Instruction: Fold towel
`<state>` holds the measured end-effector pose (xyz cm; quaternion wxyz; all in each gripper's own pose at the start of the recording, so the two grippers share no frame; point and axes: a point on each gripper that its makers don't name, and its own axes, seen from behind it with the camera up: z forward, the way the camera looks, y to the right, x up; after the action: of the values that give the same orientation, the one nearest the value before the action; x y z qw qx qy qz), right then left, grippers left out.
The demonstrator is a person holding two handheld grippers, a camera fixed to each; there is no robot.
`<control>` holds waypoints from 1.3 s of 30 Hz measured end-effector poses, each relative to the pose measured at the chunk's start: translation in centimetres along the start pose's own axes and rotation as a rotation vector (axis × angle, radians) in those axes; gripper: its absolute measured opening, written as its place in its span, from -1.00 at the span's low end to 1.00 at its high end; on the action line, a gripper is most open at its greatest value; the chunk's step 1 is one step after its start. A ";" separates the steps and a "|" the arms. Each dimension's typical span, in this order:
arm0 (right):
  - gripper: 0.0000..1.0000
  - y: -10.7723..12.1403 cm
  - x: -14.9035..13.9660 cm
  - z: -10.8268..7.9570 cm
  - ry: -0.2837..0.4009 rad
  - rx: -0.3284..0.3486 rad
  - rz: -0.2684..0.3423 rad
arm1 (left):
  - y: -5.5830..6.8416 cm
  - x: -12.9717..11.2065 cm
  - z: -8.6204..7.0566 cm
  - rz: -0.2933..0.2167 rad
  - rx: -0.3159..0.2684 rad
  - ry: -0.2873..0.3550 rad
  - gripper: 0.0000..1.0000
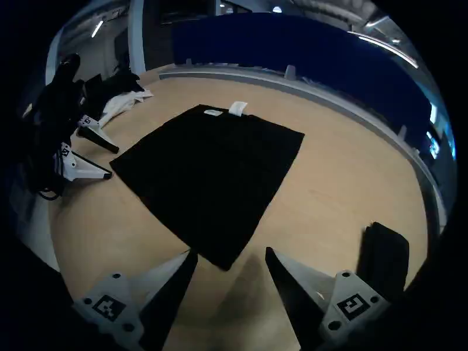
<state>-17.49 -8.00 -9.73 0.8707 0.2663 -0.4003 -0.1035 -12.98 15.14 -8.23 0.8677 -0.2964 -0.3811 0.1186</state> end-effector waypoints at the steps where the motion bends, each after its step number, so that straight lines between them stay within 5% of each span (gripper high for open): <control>1: 0.72 0.0 0.0 0.1 -0.001 -0.001 -0.001 | 0.0 0.0 0.0 0.004 0.002 0.000 0.86; 21: 0.27 -0.6 -1.4 0.4 -0.035 0.026 -0.009 | 0.3 -0.4 -0.1 0.001 0.017 -0.016 0.04; 29: -0.23 -0.5 -1.2 0.5 -0.040 0.021 -0.002 | 0.5 -0.5 -0.1 -0.004 0.022 -0.020 0.02; 39: -0.68 -0.8 -1.2 0.5 -0.044 0.021 0.013 | 0.4 -0.6 -0.2 0.001 0.024 -0.034 -0.46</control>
<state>-18.61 -8.43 -10.65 0.8596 0.2704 -0.4220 -0.0993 -13.23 15.15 -8.95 0.8646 -0.2840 -0.3941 0.1285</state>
